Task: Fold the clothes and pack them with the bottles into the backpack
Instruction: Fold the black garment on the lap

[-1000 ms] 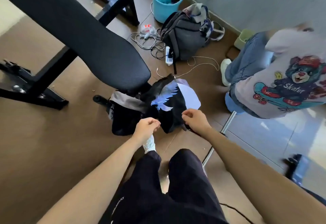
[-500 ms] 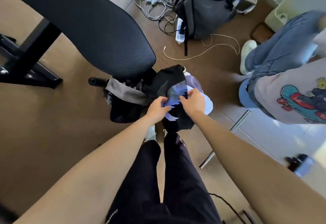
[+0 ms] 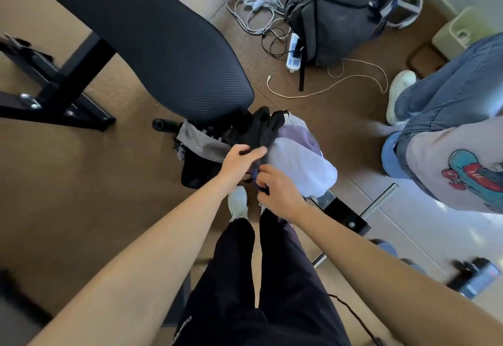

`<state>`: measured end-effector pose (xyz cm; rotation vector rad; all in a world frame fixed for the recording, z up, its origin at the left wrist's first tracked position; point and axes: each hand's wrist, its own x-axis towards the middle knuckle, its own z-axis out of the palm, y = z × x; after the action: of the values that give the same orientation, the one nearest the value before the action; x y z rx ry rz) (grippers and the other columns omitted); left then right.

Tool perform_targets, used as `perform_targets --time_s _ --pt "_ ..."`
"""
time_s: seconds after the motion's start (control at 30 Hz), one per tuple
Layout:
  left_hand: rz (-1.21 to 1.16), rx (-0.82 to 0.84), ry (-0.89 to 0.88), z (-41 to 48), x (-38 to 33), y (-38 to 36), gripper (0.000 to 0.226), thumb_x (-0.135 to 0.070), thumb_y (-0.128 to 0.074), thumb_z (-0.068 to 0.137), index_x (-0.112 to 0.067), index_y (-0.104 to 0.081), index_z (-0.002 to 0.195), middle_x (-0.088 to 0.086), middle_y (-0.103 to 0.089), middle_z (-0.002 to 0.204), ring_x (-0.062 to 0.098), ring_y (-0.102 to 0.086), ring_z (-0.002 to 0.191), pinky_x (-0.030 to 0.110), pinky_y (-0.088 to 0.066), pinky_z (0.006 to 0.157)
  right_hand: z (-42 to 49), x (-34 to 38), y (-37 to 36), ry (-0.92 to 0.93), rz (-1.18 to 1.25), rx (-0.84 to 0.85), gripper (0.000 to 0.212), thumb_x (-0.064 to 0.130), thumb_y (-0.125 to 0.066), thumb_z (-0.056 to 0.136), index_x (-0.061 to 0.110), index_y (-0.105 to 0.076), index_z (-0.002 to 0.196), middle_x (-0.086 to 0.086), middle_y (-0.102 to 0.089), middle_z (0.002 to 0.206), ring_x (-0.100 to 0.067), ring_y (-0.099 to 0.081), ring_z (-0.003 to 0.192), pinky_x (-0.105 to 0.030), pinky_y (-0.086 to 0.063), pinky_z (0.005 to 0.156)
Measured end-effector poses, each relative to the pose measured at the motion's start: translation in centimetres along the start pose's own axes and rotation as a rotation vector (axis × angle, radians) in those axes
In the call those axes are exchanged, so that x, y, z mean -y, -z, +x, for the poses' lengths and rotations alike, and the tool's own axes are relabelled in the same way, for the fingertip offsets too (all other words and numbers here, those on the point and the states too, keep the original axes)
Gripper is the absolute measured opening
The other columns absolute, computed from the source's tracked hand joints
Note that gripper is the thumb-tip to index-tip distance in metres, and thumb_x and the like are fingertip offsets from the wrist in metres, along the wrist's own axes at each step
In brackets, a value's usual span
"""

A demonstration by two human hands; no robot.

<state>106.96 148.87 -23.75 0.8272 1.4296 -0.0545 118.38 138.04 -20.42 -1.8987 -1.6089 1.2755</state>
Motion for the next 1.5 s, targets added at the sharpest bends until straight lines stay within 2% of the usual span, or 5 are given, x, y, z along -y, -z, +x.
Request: perform_targets --time_s 0.3,0.57,0.9,1.17,1.5 --pt "0.008 -0.210 0.022 -4.7 0.1 2.7 0.016 -0.008 -0.043 0.096 -0.012 -0.040 0.081 0.012 -0.029 0.073 0.021 -0.025 0.066 0.035 -0.017 0.065 -3.7 0.5 0.8 -0.219 0.256 0.129 0.019 0.025 -0.075 0.090 0.017 -0.066 0.105 0.004 -0.065 0.123 -0.014 -0.060 0.115 -0.030 -0.049 0.098" --pt "-0.291 -0.060 -0.102 -15.2 0.9 3.9 0.020 -0.006 -0.046 0.087 0.007 -0.059 0.094 0.016 -0.057 0.093 0.025 -0.052 0.090 0.040 -0.036 0.083 -0.2 3.5 4.5 -0.293 0.402 0.128 0.057 0.020 -0.076 0.089 0.020 -0.052 0.140 0.014 -0.054 0.131 -0.014 -0.055 0.118 -0.030 -0.046 0.103" --pt "-0.525 -0.007 -0.161 -20.6 3.0 6.8 0.024 -0.013 -0.060 0.051 0.004 -0.047 0.062 0.017 -0.045 0.071 0.031 -0.043 0.069 0.038 -0.036 0.067 2.6 8.7 3.9 -0.043 0.218 0.358 0.016 0.008 -0.061 0.080 -0.001 -0.068 0.092 -0.014 -0.070 0.086 -0.024 -0.061 0.079 -0.044 -0.051 0.080" --pt "-0.498 -0.240 0.027 -20.6 3.3 7.2 0.034 -0.009 -0.037 0.103 -0.008 -0.071 0.101 0.015 -0.072 0.104 0.021 -0.071 0.084 0.034 -0.058 0.075 0.9 10.5 5.5 -0.049 0.335 0.313 0.027 -0.012 -0.047 0.085 0.008 -0.064 0.087 0.001 -0.066 0.079 -0.007 -0.059 0.075 -0.024 -0.047 0.070" --pt "0.577 -0.114 -0.650 -13.3 -0.4 19.8 0.075 0.012 -0.053 0.073 -0.027 -0.062 0.136 -0.003 -0.040 0.158 0.015 -0.027 0.145 0.027 -0.024 0.118 5.6 16.2 1.8 0.034 0.155 0.345 0.028 -0.002 -0.046 0.079 0.009 -0.068 0.092 0.006 -0.067 0.080 -0.004 -0.060 0.076 -0.018 -0.044 0.073"
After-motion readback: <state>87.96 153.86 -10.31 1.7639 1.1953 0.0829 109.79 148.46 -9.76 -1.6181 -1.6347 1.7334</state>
